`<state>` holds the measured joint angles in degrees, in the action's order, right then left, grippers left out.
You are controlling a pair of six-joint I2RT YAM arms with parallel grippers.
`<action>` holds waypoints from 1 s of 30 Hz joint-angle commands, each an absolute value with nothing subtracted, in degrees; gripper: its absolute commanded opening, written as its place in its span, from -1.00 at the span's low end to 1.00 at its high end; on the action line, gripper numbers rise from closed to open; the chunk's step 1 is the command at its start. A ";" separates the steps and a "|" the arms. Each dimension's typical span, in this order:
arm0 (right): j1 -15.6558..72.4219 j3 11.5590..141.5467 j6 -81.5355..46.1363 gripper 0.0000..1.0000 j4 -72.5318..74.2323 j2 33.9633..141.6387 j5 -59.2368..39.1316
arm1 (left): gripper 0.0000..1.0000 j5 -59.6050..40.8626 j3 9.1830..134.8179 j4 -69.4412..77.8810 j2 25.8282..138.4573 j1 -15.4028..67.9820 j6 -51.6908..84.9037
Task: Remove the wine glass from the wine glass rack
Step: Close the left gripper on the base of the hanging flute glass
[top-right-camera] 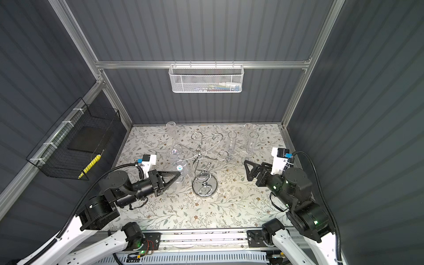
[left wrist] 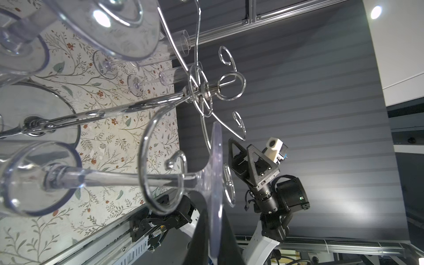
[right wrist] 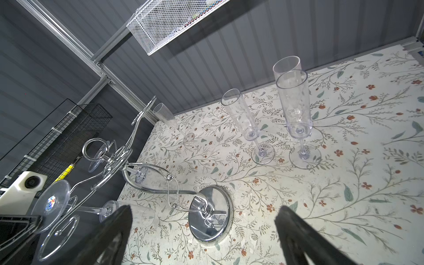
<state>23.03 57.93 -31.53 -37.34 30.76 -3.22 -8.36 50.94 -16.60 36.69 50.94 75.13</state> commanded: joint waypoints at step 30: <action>23.29 61.15 -31.87 0.98 -38.50 30.74 -2.73 | -1.00 -3.90 55.63 -8.61 38.70 50.98 78.12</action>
<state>23.03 59.59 -31.57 -38.06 30.85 -3.20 -2.90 53.19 -12.12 38.22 50.94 77.87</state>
